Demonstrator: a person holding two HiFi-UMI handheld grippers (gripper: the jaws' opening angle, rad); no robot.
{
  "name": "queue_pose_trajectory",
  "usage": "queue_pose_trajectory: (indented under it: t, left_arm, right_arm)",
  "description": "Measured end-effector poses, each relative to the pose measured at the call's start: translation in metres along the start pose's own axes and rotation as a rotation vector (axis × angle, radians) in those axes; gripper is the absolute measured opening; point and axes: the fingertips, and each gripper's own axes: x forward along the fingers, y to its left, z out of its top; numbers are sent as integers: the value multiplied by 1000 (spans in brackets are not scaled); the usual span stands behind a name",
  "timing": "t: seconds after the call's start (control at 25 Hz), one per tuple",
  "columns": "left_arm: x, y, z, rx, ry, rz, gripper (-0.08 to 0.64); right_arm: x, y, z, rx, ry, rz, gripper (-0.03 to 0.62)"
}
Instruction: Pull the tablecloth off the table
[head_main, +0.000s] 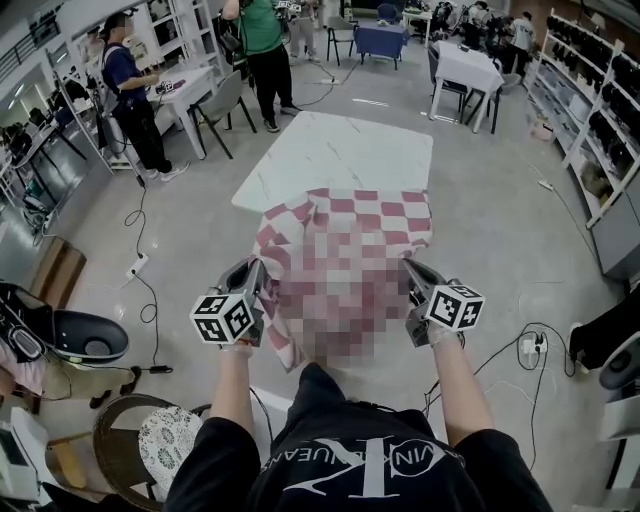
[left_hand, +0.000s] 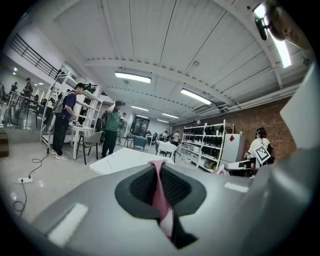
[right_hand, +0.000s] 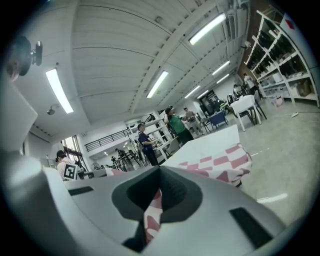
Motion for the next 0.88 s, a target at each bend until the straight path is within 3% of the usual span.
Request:
queue_pose_trajectory:
  t: [0.2, 0.56, 0.88]
  left_arm:
    - [-6, -7, 2, -37, -12, 24, 11]
    - [-12, -6, -1, -16, 17, 7, 11]
    - [-46, -1, -3, -46, 13, -11, 11]
  right_arm:
    - [-2, 2, 7, 3, 17, 23, 8]
    - [-6, 3, 1, 35, 5, 16, 8]
    - [-21, 32, -19, 51, 11, -3, 8]
